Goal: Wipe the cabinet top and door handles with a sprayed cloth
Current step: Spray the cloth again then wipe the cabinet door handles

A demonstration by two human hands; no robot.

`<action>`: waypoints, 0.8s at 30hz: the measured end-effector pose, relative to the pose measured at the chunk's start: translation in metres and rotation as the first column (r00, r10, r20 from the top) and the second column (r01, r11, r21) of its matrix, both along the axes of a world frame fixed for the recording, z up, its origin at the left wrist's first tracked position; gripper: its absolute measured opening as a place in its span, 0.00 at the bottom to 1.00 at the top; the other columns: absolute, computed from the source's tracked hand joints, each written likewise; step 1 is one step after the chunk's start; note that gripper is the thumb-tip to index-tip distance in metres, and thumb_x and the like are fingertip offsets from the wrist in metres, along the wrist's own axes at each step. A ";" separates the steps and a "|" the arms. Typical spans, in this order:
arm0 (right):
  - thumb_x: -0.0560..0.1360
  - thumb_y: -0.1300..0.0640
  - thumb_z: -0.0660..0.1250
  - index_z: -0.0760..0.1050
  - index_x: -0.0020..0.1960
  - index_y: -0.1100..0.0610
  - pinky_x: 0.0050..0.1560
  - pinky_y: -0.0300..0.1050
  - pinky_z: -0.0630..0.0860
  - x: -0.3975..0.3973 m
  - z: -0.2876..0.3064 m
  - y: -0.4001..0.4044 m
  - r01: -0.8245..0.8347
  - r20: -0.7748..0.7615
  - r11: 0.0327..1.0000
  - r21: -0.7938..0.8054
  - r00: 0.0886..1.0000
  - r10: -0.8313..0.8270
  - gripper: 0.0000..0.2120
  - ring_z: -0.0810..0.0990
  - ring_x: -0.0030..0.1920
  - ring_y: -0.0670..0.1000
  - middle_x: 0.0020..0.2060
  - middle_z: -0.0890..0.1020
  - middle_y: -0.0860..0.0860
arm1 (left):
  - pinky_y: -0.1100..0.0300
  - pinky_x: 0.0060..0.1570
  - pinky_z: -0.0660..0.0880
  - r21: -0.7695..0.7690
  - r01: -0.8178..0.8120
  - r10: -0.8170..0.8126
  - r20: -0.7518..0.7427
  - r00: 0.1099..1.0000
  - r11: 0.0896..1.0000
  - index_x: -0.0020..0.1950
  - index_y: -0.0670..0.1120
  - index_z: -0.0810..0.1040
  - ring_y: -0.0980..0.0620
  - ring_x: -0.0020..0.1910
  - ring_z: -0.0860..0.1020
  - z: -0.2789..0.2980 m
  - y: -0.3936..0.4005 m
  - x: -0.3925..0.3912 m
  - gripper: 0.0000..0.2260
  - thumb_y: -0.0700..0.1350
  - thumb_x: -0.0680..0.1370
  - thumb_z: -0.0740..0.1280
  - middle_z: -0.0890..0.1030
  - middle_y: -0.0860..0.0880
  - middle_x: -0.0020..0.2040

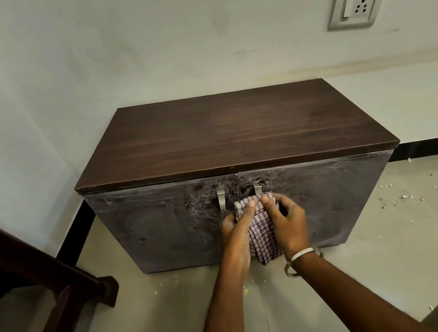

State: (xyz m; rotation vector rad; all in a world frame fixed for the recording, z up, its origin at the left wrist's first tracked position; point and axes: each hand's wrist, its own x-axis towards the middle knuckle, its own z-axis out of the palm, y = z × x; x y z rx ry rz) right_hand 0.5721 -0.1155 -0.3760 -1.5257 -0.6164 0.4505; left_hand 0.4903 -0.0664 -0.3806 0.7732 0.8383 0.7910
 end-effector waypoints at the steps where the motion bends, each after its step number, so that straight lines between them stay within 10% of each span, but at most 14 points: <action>1: 0.77 0.54 0.67 0.81 0.53 0.57 0.50 0.44 0.78 -0.001 -0.004 -0.002 0.000 -0.013 1.000 0.001 1.000 0.000 0.09 0.82 0.48 0.47 0.45 0.84 0.50 | 0.49 0.49 0.81 0.002 0.008 -0.008 -0.014 1.000 1.000 0.57 0.40 0.80 0.43 0.49 0.84 -0.002 -0.001 -0.001 0.17 0.47 0.72 0.74 0.85 0.40 0.50; 24: 0.77 0.60 0.66 0.76 0.58 0.57 0.54 0.46 0.78 -0.001 -0.029 0.003 0.009 -0.089 1.000 -0.014 0.996 -0.011 0.10 0.80 0.53 0.51 0.52 0.82 0.55 | 0.53 0.41 0.82 0.000 -0.110 0.108 -0.165 0.980 0.994 0.50 0.42 0.80 0.43 0.43 0.85 -0.011 0.000 0.002 0.10 0.45 0.73 0.74 0.85 0.41 0.45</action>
